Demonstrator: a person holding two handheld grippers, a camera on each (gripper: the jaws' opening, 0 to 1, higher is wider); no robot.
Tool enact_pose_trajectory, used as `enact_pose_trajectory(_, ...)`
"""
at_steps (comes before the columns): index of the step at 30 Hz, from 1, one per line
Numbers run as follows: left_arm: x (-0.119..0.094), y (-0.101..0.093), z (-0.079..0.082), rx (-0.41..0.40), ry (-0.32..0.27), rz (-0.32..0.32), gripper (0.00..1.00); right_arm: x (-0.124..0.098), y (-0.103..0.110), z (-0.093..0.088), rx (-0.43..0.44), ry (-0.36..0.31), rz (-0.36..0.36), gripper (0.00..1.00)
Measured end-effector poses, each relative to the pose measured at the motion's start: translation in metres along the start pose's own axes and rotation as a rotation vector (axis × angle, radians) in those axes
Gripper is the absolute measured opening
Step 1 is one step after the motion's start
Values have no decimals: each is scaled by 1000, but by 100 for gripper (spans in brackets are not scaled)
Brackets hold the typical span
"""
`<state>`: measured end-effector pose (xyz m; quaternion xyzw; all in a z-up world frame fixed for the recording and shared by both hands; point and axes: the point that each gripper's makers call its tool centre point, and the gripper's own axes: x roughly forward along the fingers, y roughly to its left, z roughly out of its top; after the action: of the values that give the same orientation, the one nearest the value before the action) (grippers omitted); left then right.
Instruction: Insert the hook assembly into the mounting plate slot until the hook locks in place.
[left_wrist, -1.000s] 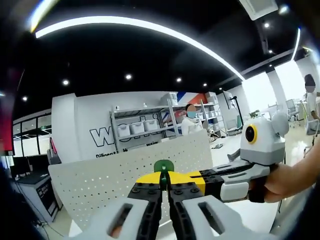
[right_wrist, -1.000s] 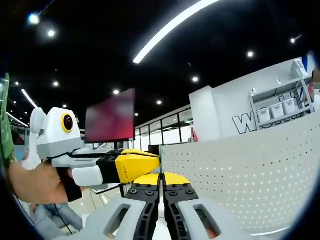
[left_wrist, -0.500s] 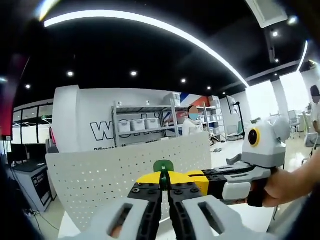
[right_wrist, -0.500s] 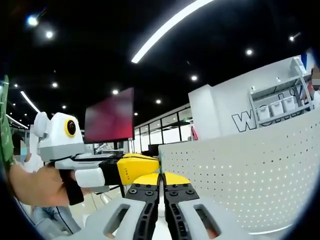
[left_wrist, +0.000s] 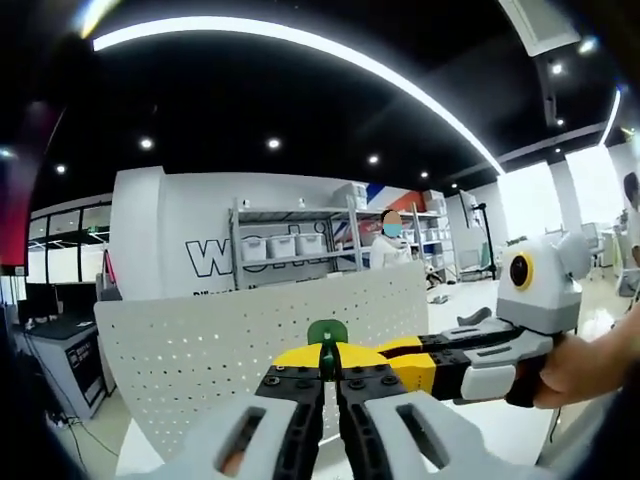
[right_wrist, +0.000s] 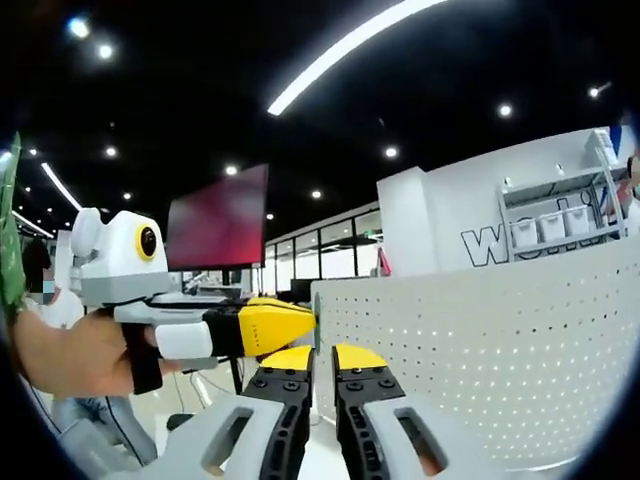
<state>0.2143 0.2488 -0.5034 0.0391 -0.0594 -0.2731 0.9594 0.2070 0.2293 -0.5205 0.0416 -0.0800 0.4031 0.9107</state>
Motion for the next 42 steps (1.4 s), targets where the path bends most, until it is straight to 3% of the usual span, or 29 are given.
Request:
enact_pose_trajectory(8,0,2,0,2,4,4,2,-6,-2,3,-11,3,-6,16)
enact_pose_trajectory(21,0,1,-3,3,9,3,2,-17,-8,1,-18,69,-34,38)
enact_pose_trajectory(42,3,5,-10,-8,21,13,3,-47,-13,1,-27,168,-83,56)
